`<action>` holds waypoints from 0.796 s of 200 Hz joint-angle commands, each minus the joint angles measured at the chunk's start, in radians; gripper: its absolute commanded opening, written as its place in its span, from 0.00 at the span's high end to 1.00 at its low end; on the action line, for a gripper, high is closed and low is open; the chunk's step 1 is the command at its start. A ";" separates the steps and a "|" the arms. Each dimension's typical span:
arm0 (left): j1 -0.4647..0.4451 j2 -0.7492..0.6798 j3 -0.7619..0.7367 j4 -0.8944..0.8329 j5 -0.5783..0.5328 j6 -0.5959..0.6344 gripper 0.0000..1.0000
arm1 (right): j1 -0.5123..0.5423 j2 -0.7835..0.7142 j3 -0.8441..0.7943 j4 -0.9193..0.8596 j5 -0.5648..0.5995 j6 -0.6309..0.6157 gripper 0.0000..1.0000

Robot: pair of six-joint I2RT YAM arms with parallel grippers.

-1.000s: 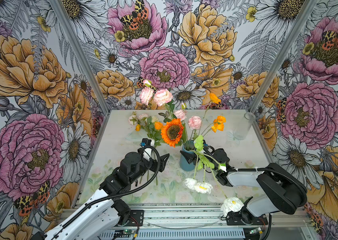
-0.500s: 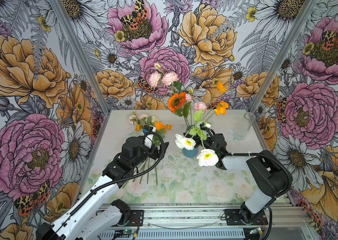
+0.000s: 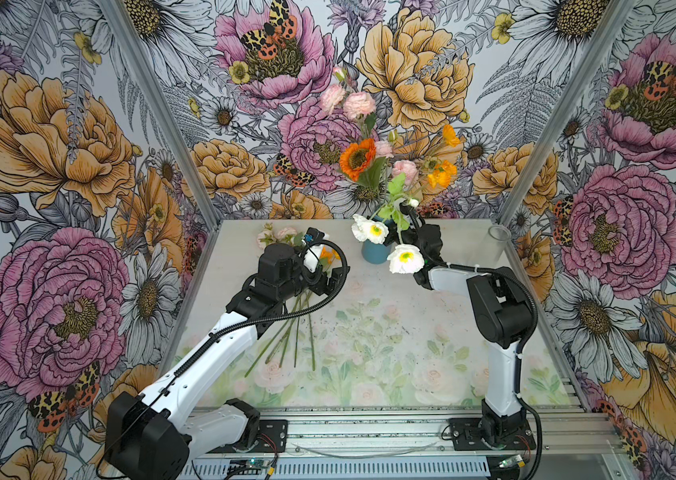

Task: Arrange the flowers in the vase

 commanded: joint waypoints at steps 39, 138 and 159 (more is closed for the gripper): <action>0.076 0.056 -0.034 0.177 0.198 -0.072 0.01 | -0.080 0.102 0.204 0.143 0.010 0.011 0.56; 0.089 0.054 -0.034 0.176 0.217 -0.085 0.01 | -0.101 0.182 0.235 0.122 -0.004 -0.015 0.54; 0.091 0.053 -0.033 0.176 0.218 -0.088 0.01 | -0.097 0.189 0.221 0.135 0.014 -0.043 0.54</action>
